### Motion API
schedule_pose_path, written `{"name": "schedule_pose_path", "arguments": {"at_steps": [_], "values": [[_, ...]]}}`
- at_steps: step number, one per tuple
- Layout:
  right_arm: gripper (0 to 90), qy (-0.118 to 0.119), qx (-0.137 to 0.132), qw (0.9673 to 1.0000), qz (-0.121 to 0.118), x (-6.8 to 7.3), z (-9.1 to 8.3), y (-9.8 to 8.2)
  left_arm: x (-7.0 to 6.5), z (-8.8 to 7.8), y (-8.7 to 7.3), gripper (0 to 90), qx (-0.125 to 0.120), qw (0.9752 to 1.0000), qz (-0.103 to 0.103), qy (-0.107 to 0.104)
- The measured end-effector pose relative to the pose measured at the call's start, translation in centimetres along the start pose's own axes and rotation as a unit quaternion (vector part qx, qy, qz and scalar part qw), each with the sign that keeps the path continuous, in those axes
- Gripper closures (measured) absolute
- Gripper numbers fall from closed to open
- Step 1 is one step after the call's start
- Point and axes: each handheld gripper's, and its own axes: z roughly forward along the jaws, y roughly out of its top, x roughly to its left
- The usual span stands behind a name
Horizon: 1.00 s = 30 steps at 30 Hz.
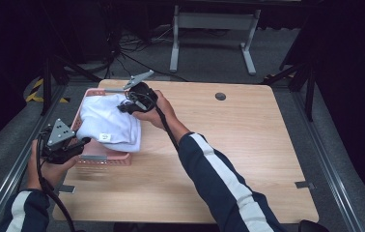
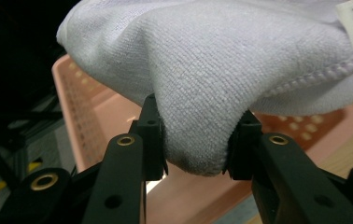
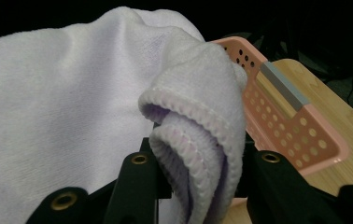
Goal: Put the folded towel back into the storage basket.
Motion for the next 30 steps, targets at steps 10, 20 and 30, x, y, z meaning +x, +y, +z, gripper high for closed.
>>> {"name": "schedule_pose_path", "arguments": {"at_steps": [10,20,30], "values": [[66.3,-0.009,0.034,0.9993,0.013,0.5,5.7,-0.1,1.8,1.5,-2.6,62.9,0.047,0.998,-0.033,0.028],[41.1,-0.009,0.028,0.9996,0.007,1.2,2.4,-1.6,0.8,0.7,-2.7,22.3,0.002,0.9969,-0.074,0.025],[36.5,-0.037,0.005,0.9969,-0.07,3.5,-14.2,-10.9,-9.1,-1.1,1.4,21.1,-0.077,0.9939,0.029,-0.073]]}}
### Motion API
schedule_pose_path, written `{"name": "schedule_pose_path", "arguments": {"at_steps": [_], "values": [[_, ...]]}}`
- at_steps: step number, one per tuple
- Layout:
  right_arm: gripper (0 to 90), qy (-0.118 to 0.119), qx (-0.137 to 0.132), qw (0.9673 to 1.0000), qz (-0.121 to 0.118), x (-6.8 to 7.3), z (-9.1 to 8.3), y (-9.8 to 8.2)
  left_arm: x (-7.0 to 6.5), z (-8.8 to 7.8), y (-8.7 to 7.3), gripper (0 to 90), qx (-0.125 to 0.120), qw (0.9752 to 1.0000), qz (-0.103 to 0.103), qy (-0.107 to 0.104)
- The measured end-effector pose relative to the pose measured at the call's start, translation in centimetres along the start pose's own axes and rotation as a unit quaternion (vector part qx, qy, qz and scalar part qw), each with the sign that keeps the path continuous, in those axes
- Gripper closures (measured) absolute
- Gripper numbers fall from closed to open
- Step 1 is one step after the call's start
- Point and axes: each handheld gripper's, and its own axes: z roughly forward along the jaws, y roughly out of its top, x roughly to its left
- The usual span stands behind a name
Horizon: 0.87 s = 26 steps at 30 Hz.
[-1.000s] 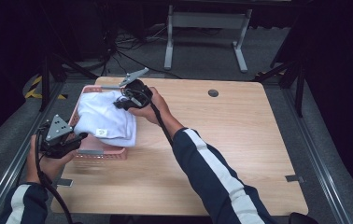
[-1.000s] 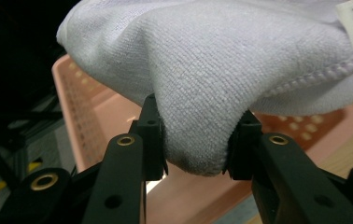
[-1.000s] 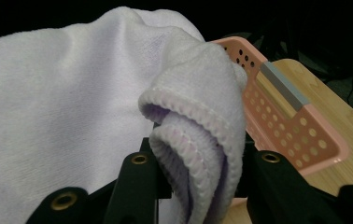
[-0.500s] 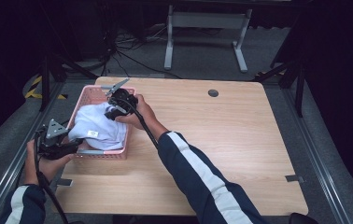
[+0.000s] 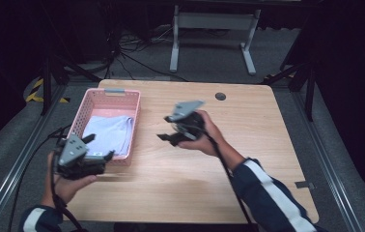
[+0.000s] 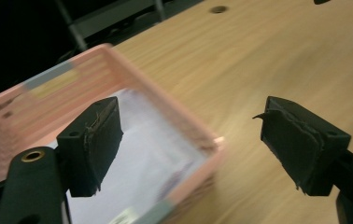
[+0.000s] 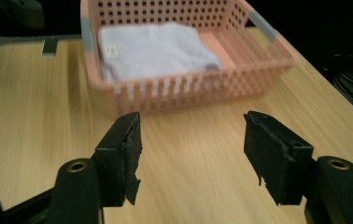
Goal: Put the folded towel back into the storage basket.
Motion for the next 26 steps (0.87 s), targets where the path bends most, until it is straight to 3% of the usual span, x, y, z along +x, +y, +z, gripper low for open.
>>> {"name": "schedule_pose_path", "arguments": {"at_steps": [3,5,6,7,9,11,12,14,16,18,21,23,26], "values": [[35.1,-0.02,0.015,0.9996,0.008,0.2,-4.0,-5.6,-3.1,1.8,0.5,22.4,0.009,0.9986,0.03,-0.041],[34.9,-0.033,0.016,0.9987,0.034,0.1,-6.4,-9.7,-4.7,3.2,0.5,22.3,0.009,0.9962,0.037,-0.078],[34.9,-0.033,0.016,0.9987,0.034,0.1,-6.4,-9.7,-4.7,3.2,0.5,23.8,0.009,0.9962,0.037,-0.078],[34.4,-0.04,0.02,0.9977,0.05,0.0,-7.4,-11.8,-5.7,4.2,0.4,23.8,0.017,0.9943,0.039,-0.097],[32.0,-0.05,0.042,0.9946,0.08,-0.1,-9.2,-16.9,-7.3,6.1,-0.3,23.7,0.042,0.9893,0.063,-0.125],[30.5,-0.059,0.076,0.991,0.093,0.2,-10.0,-20.1,-8.3,7.9,-1.3,24.6,0.064,0.9851,0.075,-0.141],[31.1,-0.06,0.077,0.9898,0.103,0.3,-10.5,-21.5,-8.7,8.6,-1.7,24.1,0.082,0.9819,0.088,-0.146],[28.2,-0.055,0.094,0.9869,0.119,0.8,-10.9,-24.1,-9.0,9.8,-2.4,24.4,0.102,0.9783,0.083,-0.16],[28.7,-0.055,0.087,0.9868,0.125,0.9,-11.0,-24.5,-9.3,10.7,-3.0,23.9,0.113,0.9757,0.086,-0.167],[27.7,-0.049,0.081,0.9871,0.129,1.0,-11.2,-24.8,-9.3,11.4,-3.3,23.7,0.12,0.9726,0.066,-0.188],[26.0,-0.049,0.062,0.9882,0.131,1.1,-11.1,-25.2,-9.4,12.0,-3.6,23.7,0.131,0.9705,0.066,-0.191],[25.1,-0.052,0.062,0.9879,0.132,1.2,-11.1,-25.2,-9.4,12.3,-3.8,23.1,0.127,0.9722,0.063,-0.186],[24.2,-0.056,0.064,0.9874,0.133,1.2,-11.1,-25.2,-9.1,12.7,-3.9,21.2,0.128,0.9708,0.046,-0.198]]}}
